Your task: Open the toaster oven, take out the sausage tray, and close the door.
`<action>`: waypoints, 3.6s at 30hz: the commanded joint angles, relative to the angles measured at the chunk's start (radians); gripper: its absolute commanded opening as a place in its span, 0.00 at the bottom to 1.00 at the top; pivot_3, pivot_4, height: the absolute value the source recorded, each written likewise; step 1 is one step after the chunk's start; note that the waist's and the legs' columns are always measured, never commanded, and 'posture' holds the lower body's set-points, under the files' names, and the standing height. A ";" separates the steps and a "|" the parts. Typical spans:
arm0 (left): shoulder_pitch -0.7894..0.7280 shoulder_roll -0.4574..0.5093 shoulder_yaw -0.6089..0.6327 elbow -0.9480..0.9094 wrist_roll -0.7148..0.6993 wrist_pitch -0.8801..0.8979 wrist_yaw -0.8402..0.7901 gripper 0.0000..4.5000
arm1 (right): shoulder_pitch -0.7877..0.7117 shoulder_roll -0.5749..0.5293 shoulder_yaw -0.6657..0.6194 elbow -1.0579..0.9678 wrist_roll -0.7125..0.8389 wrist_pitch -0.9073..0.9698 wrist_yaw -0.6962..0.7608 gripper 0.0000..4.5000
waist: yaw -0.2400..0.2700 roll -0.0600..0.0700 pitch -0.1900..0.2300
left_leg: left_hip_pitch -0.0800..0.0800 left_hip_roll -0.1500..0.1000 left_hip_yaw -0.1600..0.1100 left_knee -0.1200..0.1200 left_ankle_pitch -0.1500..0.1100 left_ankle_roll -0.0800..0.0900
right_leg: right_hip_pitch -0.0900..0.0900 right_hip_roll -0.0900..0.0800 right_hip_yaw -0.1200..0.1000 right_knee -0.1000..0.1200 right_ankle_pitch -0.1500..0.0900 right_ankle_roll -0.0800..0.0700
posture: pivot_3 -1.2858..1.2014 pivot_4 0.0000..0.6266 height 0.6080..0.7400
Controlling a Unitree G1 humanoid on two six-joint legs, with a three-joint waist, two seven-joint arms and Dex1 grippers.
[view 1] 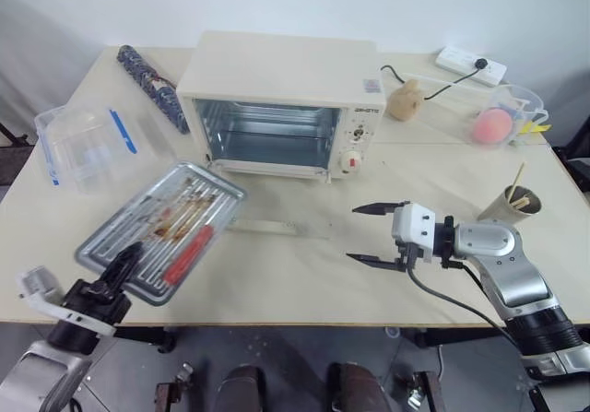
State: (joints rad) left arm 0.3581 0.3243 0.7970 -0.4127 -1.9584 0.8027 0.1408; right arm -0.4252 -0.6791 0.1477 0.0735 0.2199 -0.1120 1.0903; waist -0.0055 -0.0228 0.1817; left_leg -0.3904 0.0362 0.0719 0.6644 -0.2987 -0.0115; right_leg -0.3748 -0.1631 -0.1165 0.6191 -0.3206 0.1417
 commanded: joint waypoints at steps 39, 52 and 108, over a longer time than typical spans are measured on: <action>-0.314 0.137 0.068 0.564 0.022 -0.039 -0.064 0.00 | -0.153 0.224 -0.019 0.187 0.008 -0.070 0.013 0.01 | -0.002 0.001 0.000 | 0.002 0.003 0.011 0.000 -0.002 -0.001 | -0.001 0.002 0.001 0.002 0.000 0.000 | 0.52 0.24 1.00; -0.333 0.139 0.041 0.568 0.038 -0.021 -0.080 0.00 | -0.150 0.123 -0.029 0.114 -0.004 -0.001 0.046 0.01 | 0.006 0.000 0.000 | 0.002 0.003 0.011 0.000 -0.004 -0.001 | -0.001 0.001 0.002 0.003 0.000 0.000 | 0.52 0.24 1.00; -0.148 0.147 0.007 0.255 -0.014 0.231 0.002 0.00 | -0.487 0.243 -0.071 0.211 0.117 0.184 0.155 0.01 | -0.021 0.003 0.002 | 0.002 0.014 0.019 -0.001 -0.010 -0.006 | -0.007 0.012 0.009 0.000 0.000 -0.001 | 0.52 0.24 1.00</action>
State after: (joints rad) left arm 0.2096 0.4330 0.8037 -0.1891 -1.9570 0.9846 0.2049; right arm -0.9267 -0.4118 0.0806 0.3703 0.3058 0.0440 1.2211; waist -0.0264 -0.0197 0.1836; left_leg -0.3889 0.0500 0.0912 0.6636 -0.3091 -0.0176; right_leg -0.3828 -0.1506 -0.1072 0.6189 -0.3210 0.1406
